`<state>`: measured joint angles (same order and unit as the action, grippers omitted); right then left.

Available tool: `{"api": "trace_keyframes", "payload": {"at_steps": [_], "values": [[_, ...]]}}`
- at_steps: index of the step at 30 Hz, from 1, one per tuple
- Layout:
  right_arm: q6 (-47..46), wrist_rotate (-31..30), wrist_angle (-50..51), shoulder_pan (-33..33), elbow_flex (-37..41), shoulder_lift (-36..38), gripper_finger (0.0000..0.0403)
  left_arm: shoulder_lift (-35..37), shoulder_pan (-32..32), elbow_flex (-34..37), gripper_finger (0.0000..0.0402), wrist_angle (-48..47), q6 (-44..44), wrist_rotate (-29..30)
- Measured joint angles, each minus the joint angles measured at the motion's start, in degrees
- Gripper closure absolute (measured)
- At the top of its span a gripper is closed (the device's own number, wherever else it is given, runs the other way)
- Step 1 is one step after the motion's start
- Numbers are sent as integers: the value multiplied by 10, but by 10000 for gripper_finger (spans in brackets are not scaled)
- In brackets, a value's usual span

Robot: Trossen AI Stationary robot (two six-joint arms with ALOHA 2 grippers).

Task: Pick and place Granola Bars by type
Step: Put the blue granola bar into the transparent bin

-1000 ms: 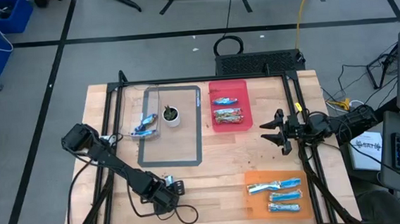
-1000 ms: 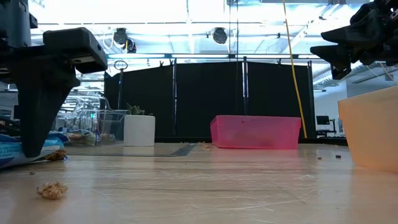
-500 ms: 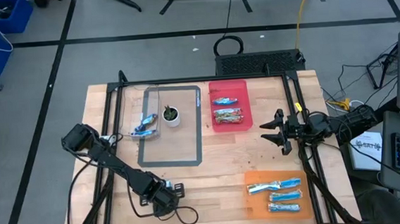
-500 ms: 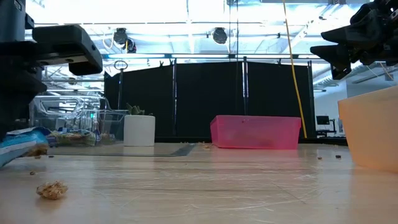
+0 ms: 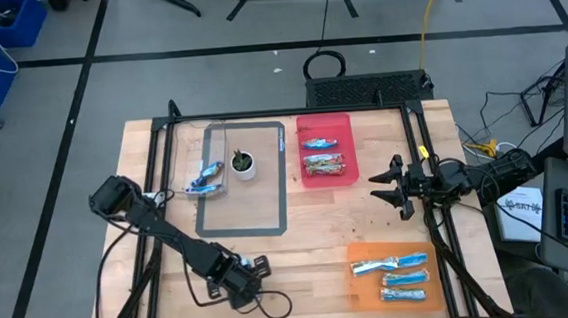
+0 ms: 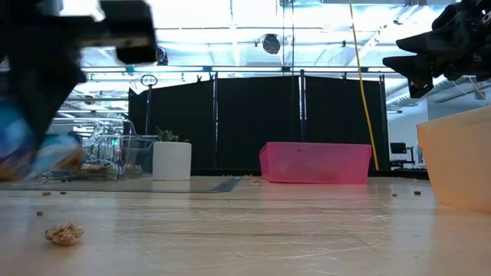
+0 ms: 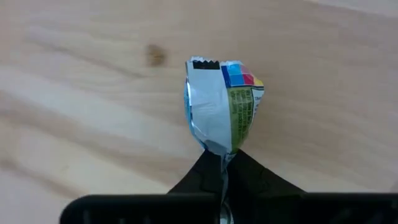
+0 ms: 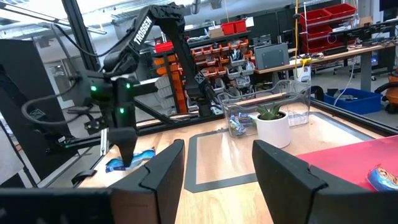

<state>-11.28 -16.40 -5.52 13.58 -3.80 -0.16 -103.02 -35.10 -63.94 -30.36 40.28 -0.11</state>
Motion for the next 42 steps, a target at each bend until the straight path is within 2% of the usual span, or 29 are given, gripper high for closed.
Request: {"api": "trace_keyframes", "payload": {"at_steps": [6, 13, 25, 36, 42], "values": [[0, 0, 0, 0, 0, 0, 220, 0, 23, -88, 393, -62, -49, 30], [0, 0, 0, 0, 0, 0, 220, 1, 71, -228, 394, -161, -108, 67], [0, 0, 0, 0, 0, 0, 220, 2, 180, -441, 397, -255, -210, 188], [0, 0, 0, 0, 0, 0, 220, 2, 303, -550, 397, -387, -297, 262], [0, 0, 0, 0, 0, 0, 220, 6, 387, -580, 397, -464, -397, 291]]}}
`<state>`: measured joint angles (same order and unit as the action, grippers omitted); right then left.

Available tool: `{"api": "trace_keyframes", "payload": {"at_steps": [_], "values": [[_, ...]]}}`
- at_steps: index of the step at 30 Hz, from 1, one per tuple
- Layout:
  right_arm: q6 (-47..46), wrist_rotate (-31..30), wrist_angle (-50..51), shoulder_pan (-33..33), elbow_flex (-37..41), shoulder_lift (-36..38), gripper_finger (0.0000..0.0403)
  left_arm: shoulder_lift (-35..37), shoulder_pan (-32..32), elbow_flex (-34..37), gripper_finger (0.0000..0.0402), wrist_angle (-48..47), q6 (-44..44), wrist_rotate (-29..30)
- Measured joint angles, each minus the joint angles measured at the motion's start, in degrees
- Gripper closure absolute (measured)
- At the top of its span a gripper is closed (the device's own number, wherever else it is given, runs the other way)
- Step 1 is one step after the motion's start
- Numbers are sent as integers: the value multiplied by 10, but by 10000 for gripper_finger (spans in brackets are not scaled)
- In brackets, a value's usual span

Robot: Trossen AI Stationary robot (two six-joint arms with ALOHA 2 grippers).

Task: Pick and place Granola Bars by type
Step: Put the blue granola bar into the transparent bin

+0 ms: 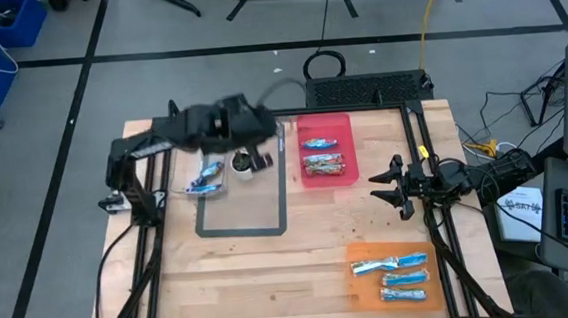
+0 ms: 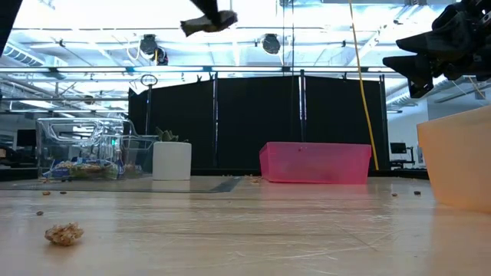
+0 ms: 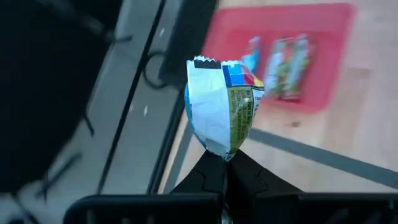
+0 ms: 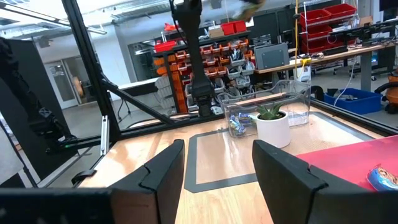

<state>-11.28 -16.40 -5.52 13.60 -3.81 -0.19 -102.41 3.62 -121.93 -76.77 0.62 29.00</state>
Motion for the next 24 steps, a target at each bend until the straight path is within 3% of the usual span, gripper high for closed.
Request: {"api": "trace_keyframes", "payload": {"at_steps": [5, 12, 24], "values": [[0, 0, 0, 0, 0, 0, 220, 32, 69, 10, 397, -12, -37, -3], [0, 0, 0, 0, 0, 0, 220, 92, 140, 61, 397, 23, -4, -10], [0, 0, 0, 0, 0, 0, 220, 260, 245, 323, 398, 157, 15, -66]]}}
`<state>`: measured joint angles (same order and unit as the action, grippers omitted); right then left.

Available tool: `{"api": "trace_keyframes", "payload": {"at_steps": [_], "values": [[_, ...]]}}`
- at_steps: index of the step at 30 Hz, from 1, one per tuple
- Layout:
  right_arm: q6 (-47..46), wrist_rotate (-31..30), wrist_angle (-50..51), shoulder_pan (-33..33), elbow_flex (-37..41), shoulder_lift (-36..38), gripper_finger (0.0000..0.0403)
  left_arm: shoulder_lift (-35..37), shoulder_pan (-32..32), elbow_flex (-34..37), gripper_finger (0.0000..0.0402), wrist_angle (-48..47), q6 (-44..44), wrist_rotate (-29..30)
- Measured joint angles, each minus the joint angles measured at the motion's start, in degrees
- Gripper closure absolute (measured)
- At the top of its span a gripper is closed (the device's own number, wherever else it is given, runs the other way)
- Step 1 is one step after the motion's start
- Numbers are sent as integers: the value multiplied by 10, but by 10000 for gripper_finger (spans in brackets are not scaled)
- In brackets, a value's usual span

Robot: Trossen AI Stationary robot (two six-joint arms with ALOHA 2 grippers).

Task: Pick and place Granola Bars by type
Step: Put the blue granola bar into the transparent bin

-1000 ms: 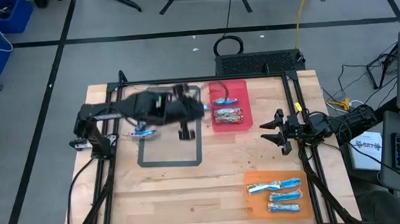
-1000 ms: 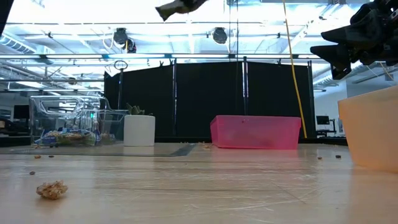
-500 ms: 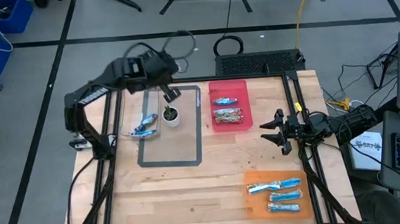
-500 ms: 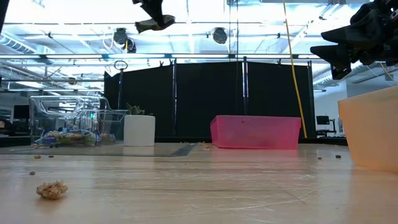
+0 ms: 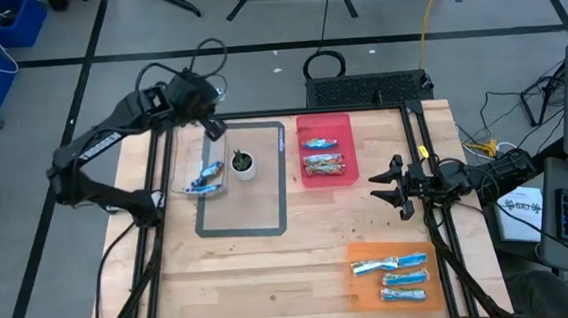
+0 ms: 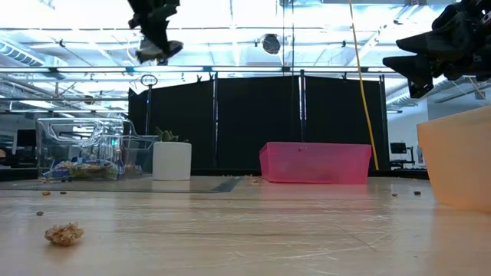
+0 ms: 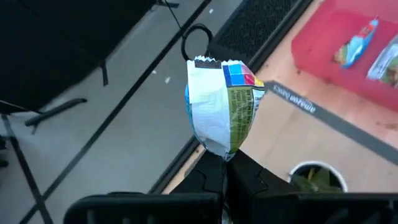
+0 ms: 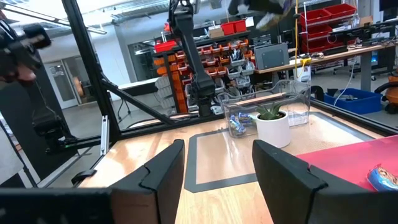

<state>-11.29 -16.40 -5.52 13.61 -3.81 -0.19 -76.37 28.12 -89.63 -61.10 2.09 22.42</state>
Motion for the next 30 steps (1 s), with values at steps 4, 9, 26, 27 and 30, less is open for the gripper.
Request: {"api": "trace_keyframes", "payload": {"at_steps": [4, 9, 26, 27, 30], "values": [[0, 0, 0, 0, 0, 0, 220, 42, 24, 89, 398, 45, 6, -19], [0, 0, 0, 0, 0, 0, 220, 71, 60, 185, 398, 96, 3, -48], [0, 0, 0, 0, 0, 0, 220, 88, 111, 371, 398, 169, -64, -85], [0, 0, 0, 0, 0, 0, 220, 89, 113, 383, 398, 175, -69, -92], [0, 0, 0, 0, 0, 0, 220, 90, 114, 415, 398, 196, -86, -105]]}}
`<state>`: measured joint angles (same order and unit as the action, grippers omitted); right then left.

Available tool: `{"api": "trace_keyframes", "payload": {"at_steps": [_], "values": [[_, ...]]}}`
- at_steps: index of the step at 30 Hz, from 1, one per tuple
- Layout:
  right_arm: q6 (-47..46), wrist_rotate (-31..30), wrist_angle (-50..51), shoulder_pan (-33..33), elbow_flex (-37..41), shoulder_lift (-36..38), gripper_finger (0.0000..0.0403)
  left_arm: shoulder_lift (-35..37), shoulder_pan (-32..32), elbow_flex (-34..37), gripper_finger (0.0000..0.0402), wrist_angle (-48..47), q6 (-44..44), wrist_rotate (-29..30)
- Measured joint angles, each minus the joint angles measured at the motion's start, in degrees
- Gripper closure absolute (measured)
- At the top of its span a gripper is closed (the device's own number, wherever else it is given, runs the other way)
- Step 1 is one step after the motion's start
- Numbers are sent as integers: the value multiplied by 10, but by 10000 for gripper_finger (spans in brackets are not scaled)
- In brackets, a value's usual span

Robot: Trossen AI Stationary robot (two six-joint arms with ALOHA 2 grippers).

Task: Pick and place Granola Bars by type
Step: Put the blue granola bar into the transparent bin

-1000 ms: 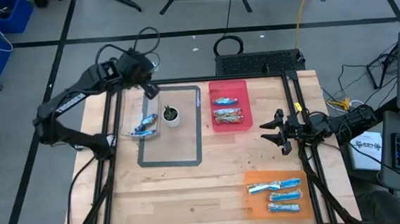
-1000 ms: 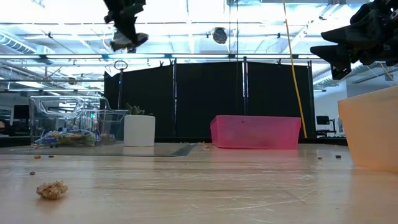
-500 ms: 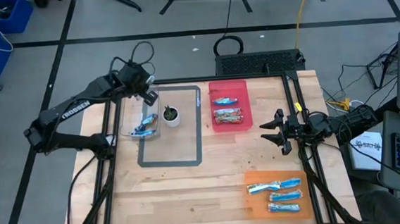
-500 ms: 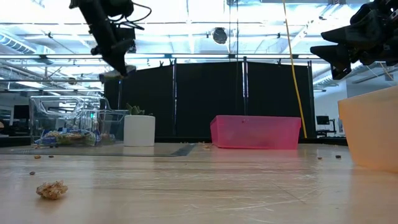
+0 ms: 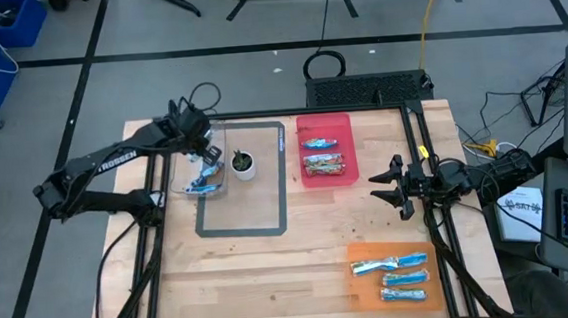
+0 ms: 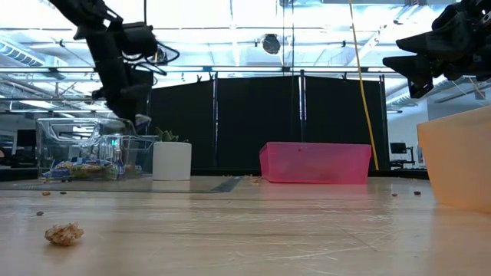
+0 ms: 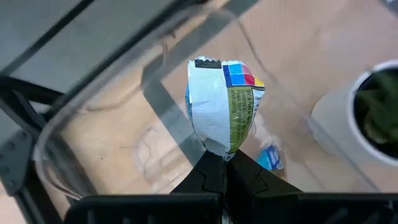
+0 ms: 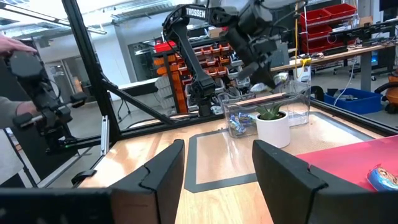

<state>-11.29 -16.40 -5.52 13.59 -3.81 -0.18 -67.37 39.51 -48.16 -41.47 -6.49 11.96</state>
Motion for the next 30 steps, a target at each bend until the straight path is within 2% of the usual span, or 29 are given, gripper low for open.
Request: {"api": "trace_keyframes", "payload": {"at_steps": [22, 30], "values": [[0, 0, 0, 0, 0, 0, 220, -2, 71, 135, 399, 107, 18, -56], [0, 0, 0, 0, 0, 0, 220, -49, 75, 147, 399, 133, 31, -65]]}}
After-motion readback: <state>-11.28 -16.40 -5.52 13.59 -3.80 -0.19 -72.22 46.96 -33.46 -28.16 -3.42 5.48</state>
